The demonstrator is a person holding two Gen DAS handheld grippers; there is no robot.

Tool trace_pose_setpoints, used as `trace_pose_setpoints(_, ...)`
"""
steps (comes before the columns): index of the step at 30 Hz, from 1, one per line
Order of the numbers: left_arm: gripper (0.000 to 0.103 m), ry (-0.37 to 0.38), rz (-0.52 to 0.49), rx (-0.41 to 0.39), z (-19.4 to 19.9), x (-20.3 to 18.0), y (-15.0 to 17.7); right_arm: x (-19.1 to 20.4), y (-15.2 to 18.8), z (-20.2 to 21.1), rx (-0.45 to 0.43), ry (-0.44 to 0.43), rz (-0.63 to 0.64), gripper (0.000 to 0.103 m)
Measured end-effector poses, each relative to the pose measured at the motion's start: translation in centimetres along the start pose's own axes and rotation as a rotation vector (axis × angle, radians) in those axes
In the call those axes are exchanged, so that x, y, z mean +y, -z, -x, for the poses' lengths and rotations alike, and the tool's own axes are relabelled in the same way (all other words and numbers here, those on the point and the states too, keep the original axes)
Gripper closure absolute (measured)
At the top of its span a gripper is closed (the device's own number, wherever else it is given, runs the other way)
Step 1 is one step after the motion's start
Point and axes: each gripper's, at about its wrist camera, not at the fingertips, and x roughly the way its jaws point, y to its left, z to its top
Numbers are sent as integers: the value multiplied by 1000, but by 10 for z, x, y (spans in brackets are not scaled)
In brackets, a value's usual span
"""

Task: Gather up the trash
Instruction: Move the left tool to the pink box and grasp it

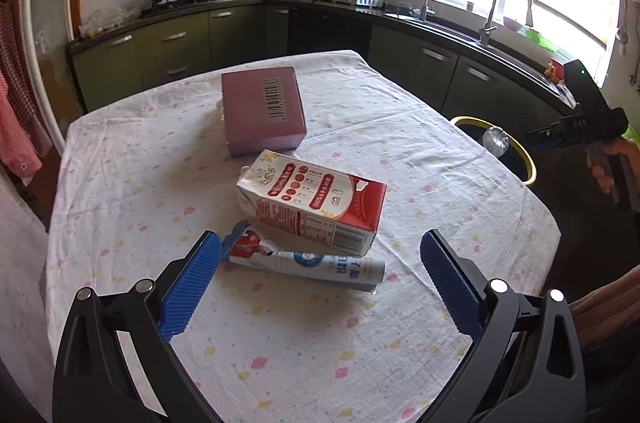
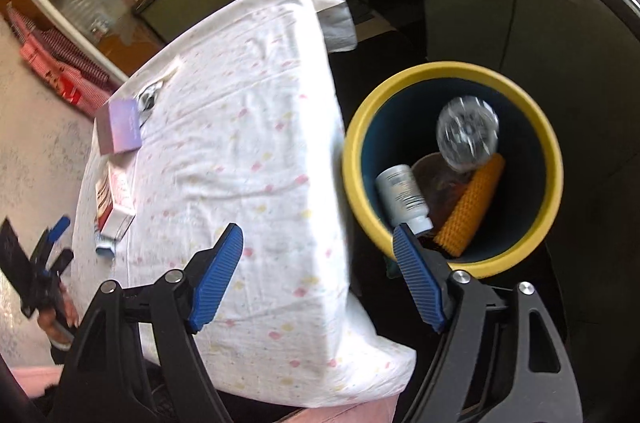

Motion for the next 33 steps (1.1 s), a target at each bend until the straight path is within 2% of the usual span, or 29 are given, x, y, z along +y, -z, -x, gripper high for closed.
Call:
trace_pose_setpoints(2, 5, 27, -15, 26, -7, 0, -7, 2, 1, -3, 11, -19, 0, 29)
trace_pose_setpoints(7, 5, 30, -34, 51, -21, -1, -31, 0, 4, -8, 15, -23, 0, 29)
trace_pose_setpoints(12, 5, -96, -10, 60, -44, 6, -67, 1, 5, -13, 11, -51, -5, 27)
trace_pose_setpoints(18, 5, -210, 90, 134, -94, 26, -98, 7, 9, -12, 5, -75, 8, 26)
trace_pose_setpoints(24, 5, -267, 159, 158, -126, 40, -113, 5, 14, -5, -16, -74, 10, 25)
trace_pose_setpoints(29, 5, -261, 216, 191, -143, 53, -113, 1, 15, -6, -15, -83, 0, 24)
trace_pose_setpoints(33, 5, -270, 210, 197, -147, 53, -114, -1, 16, -9, -8, -88, -3, 24)
